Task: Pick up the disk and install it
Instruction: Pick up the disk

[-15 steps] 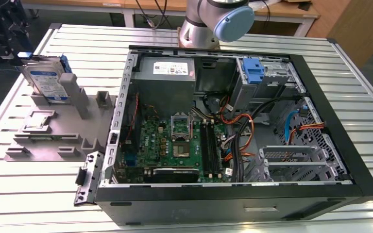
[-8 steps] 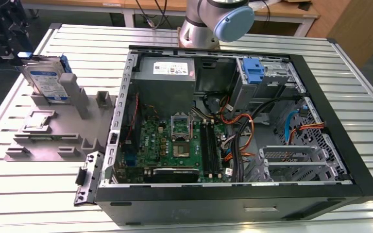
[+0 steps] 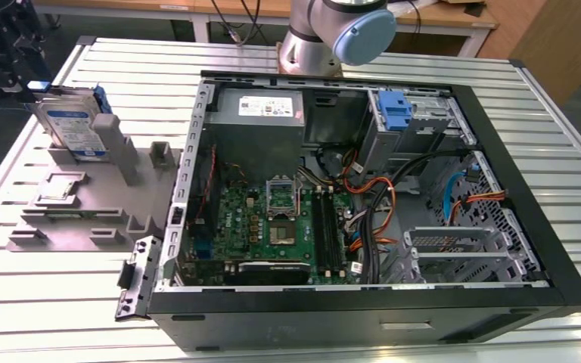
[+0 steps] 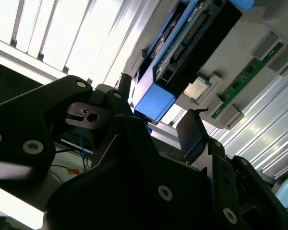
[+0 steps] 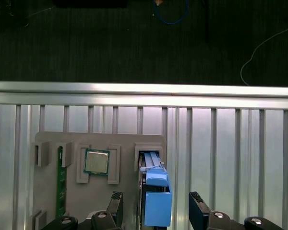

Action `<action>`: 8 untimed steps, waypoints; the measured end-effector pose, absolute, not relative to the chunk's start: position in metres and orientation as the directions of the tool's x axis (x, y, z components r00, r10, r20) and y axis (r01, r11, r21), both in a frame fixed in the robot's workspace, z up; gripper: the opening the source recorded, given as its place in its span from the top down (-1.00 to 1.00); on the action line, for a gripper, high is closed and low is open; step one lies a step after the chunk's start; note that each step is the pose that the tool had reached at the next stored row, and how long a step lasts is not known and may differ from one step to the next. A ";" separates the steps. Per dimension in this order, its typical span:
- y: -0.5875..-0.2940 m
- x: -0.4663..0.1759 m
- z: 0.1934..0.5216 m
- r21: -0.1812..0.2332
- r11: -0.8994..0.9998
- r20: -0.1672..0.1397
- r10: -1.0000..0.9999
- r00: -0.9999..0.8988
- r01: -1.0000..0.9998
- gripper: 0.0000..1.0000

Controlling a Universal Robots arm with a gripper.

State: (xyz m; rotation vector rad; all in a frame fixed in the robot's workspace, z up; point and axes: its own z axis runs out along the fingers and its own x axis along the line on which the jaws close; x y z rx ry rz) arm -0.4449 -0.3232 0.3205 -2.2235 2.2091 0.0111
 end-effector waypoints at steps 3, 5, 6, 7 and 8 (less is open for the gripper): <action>-0.323 -0.445 0.321 0.000 -0.008 -0.010 -1.000 0.008 -1.000 -0.30; -0.323 -0.445 0.321 0.000 -0.009 -0.010 -1.000 0.009 -1.000 -0.30; -0.323 -0.445 0.321 0.000 -0.010 -0.010 -1.000 0.010 -1.000 -0.30; -0.323 -0.445 0.321 0.000 -0.010 -0.010 -1.000 0.010 -1.000 -0.30; -0.323 -0.445 0.321 0.000 -0.011 -0.010 -1.000 0.011 -1.000 -0.30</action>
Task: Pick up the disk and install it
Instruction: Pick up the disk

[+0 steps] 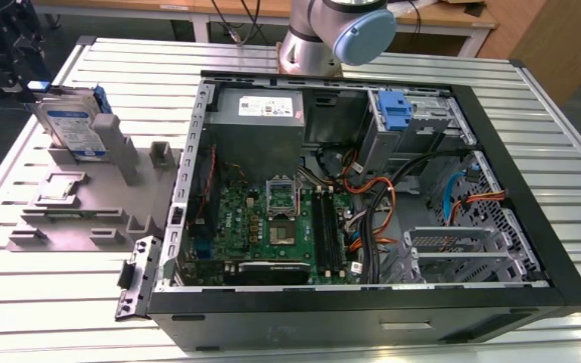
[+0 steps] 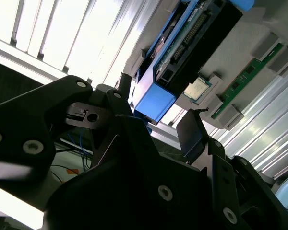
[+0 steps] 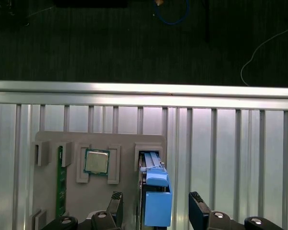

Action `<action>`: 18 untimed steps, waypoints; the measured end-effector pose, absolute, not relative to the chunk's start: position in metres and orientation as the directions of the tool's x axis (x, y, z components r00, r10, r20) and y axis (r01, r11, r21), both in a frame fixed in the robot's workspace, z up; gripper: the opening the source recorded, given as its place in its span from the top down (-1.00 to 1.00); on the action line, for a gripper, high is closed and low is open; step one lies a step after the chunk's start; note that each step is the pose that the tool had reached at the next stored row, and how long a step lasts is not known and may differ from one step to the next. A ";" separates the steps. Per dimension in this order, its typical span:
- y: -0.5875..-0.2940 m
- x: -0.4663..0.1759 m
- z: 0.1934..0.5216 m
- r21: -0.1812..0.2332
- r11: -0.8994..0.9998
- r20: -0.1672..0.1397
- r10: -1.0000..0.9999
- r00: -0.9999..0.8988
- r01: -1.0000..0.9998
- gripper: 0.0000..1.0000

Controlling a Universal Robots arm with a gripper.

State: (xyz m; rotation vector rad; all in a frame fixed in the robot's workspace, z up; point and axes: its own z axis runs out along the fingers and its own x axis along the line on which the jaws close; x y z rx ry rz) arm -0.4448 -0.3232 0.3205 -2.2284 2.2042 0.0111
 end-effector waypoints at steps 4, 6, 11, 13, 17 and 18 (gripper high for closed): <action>-0.323 -0.445 0.321 0.000 -0.013 -0.010 -1.000 0.013 -1.000 -0.30; -0.323 -0.445 0.321 0.000 -0.014 -0.010 -1.000 0.014 -1.000 -0.30; -0.323 -0.445 0.321 0.000 -0.017 -0.010 -1.000 0.017 -1.000 -0.30; -0.323 -0.445 0.321 0.000 -0.018 -0.010 -1.000 0.018 -1.000 -0.30; -0.323 -0.445 0.321 0.000 -0.020 -0.010 -1.000 0.020 -1.000 -0.30; -0.323 -0.445 0.321 0.000 -0.021 -0.010 -1.000 0.021 -1.000 -0.30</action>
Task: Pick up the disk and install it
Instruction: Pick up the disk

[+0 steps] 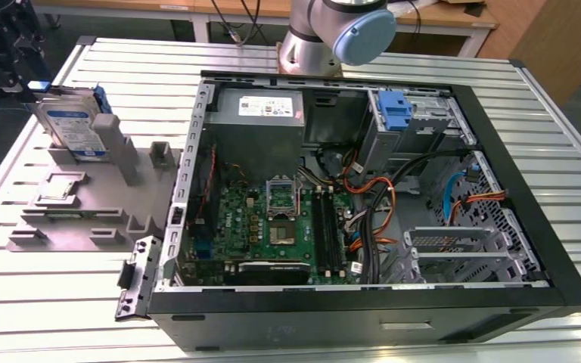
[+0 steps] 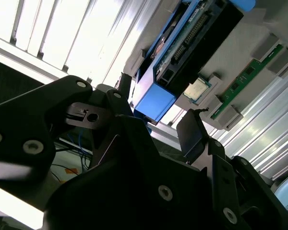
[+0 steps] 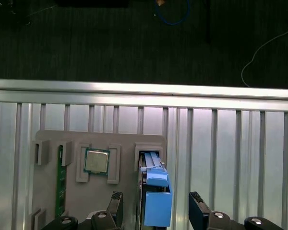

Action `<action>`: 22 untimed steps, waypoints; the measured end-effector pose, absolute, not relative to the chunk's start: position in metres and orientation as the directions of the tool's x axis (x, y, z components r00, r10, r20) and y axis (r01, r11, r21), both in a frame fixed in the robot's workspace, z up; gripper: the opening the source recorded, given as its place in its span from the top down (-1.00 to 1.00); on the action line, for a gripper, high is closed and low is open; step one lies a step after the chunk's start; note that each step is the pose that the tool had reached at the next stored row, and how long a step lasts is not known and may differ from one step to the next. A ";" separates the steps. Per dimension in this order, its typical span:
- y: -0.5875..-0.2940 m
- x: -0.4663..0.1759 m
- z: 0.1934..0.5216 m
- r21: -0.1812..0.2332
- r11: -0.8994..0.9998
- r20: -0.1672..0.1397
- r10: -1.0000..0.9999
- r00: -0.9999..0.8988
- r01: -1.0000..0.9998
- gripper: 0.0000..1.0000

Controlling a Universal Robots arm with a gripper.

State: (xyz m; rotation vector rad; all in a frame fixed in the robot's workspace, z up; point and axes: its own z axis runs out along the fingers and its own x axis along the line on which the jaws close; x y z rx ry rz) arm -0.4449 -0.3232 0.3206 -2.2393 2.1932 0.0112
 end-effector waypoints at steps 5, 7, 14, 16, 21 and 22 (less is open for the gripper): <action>-0.323 -0.445 0.321 0.000 -0.024 -0.010 -1.000 0.024 -1.000 -0.30; -0.323 -0.445 0.321 0.000 -0.025 -0.010 -1.000 0.025 -1.000 -0.30; -0.323 -0.445 0.321 0.000 -0.029 -0.010 -1.000 0.029 -1.000 -0.30; -0.323 -0.445 0.321 0.000 -0.030 -0.010 -1.000 0.030 -1.000 -0.30; -0.323 -0.445 0.321 0.000 -0.032 -0.010 -0.999 0.032 -0.999 -0.30; -0.323 -0.445 0.321 0.000 -0.033 -0.010 -0.999 0.033 -0.999 -0.30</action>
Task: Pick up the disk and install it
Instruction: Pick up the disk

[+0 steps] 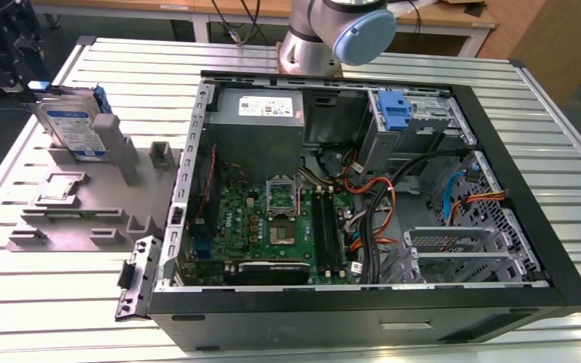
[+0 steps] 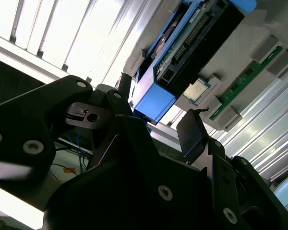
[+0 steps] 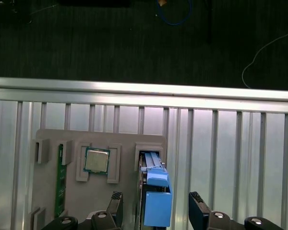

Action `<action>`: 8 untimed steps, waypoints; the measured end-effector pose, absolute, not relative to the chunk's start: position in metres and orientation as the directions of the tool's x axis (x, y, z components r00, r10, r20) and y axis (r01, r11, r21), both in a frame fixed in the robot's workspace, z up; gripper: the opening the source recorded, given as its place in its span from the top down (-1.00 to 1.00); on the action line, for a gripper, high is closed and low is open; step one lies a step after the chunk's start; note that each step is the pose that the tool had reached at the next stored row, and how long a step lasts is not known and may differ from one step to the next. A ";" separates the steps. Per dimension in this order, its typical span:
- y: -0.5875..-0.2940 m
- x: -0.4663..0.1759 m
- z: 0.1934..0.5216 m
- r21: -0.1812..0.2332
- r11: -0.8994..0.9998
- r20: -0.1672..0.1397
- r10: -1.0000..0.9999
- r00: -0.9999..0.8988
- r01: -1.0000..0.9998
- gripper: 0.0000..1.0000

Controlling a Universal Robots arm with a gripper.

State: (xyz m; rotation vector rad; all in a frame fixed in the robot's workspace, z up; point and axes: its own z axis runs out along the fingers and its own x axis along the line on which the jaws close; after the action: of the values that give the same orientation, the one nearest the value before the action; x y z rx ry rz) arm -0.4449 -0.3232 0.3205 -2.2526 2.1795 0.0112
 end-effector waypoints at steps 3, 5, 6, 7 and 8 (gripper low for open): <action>-0.323 -0.445 0.321 0.000 -0.035 -0.010 -0.999 0.035 -0.999 -0.30; -0.323 -0.445 0.321 0.000 -0.036 -0.010 -0.999 0.036 -0.999 -0.30; -0.323 -0.445 0.321 0.000 -0.036 -0.010 -0.999 0.036 -0.999 -0.30; -0.323 -0.445 0.321 0.000 -0.037 -0.010 -0.999 0.037 -0.999 -0.30; -0.323 -0.445 0.321 0.000 -0.037 -0.010 -0.999 0.037 -0.999 -0.30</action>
State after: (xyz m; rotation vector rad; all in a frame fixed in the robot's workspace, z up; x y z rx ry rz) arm -0.4449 -0.3232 0.3205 -2.2574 2.1746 0.0112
